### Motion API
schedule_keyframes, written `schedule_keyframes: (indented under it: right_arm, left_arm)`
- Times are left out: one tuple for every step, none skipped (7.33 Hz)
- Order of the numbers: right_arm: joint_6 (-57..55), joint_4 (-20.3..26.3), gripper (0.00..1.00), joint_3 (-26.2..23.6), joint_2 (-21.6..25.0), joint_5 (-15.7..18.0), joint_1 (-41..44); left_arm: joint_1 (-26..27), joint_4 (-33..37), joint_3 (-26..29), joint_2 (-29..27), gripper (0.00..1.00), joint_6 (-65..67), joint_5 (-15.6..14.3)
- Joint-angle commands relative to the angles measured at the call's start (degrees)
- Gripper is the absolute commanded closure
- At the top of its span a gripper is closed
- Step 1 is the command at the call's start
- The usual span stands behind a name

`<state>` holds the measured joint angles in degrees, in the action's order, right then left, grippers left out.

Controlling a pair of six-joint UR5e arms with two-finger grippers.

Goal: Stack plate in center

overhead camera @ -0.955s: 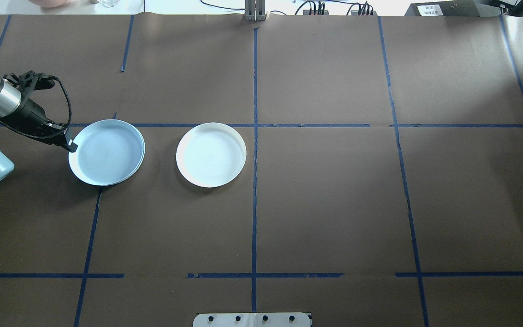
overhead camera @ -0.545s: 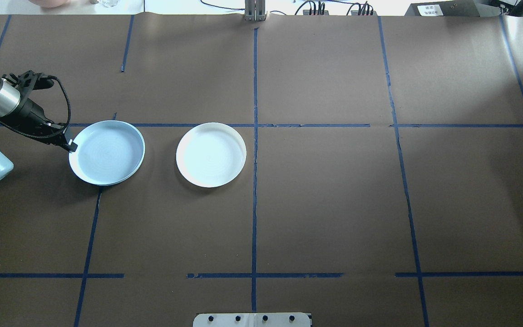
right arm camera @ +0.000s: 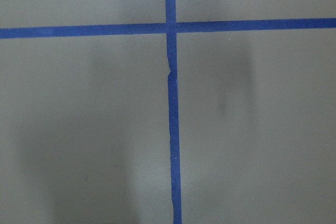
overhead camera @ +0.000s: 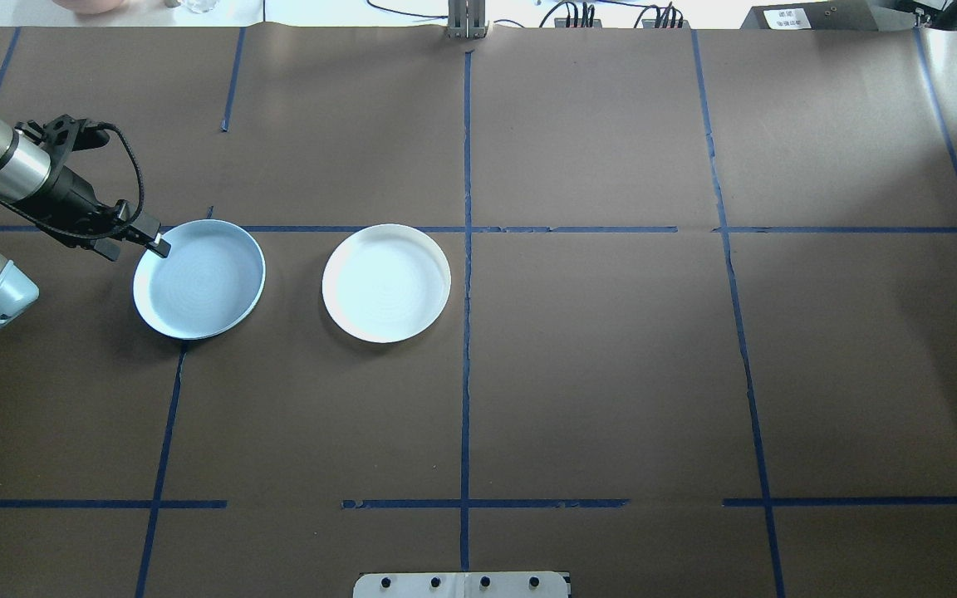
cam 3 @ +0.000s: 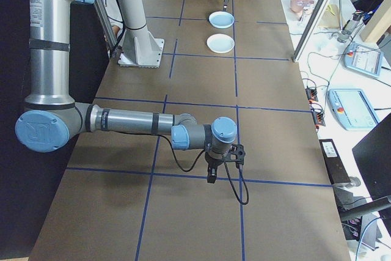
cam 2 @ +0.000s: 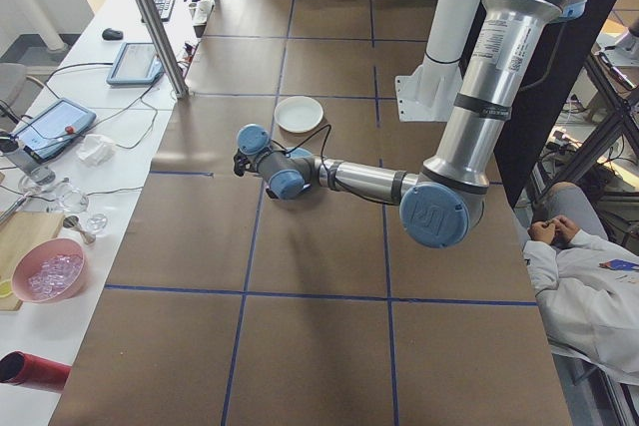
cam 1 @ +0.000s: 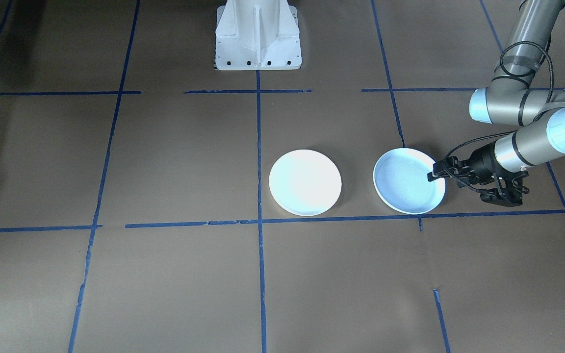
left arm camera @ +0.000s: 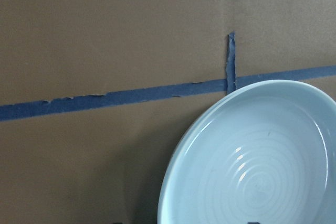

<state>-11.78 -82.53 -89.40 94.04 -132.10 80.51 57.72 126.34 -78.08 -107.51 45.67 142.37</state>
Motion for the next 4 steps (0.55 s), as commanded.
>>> schedule_keyframes:
  right_arm:
    - [0.0,0.0,0.0,-0.1,0.0,0.0,0.0]
    - [0.0,0.0,0.0,-0.1,0.0,0.0,0.0]
    - [0.0,0.0,0.0,-0.1,0.0,0.0,0.0]
    - [0.0,0.0,0.0,-0.1,0.0,0.0,0.0]
  left_arm:
    - [-1.4,-0.1,0.1,-4.1,0.0,5.5,-1.2]
    - [-3.0,-0.5,0.1,-5.9,0.0,6.4,-1.2]
    - [-5.3,-0.5,0.1,-8.1,0.0,11.6,-2.0]
    - [-8.8,-0.5,-0.1,-11.0,0.0,15.0,-4.3]
